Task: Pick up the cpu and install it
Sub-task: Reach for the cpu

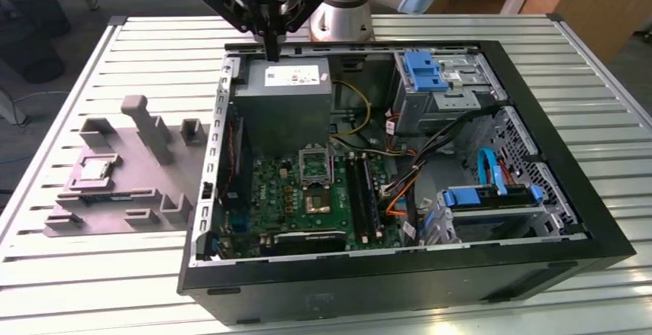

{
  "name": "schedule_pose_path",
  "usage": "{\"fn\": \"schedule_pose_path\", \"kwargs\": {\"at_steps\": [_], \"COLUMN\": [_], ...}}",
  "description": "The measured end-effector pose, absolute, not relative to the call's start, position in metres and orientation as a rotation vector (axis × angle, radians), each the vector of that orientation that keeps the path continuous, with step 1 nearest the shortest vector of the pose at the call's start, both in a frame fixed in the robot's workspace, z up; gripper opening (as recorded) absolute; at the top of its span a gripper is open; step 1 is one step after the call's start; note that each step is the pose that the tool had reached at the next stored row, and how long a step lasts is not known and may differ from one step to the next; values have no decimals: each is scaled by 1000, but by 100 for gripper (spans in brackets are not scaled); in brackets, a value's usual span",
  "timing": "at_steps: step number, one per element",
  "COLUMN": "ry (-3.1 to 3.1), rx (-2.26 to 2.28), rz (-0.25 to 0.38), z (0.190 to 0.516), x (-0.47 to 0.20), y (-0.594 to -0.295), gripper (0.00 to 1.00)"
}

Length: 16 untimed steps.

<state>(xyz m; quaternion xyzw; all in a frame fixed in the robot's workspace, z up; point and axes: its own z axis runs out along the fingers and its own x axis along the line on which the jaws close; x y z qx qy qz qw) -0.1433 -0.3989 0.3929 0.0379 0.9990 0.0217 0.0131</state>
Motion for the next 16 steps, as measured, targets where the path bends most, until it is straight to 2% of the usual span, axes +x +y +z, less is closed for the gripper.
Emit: {"fn": "schedule_pose_path", "kwargs": {"at_steps": [16], "ry": [3113], "rx": [118], "rz": [68], "z": [393], "x": [-146], "y": [-399], "gripper": [11]}}
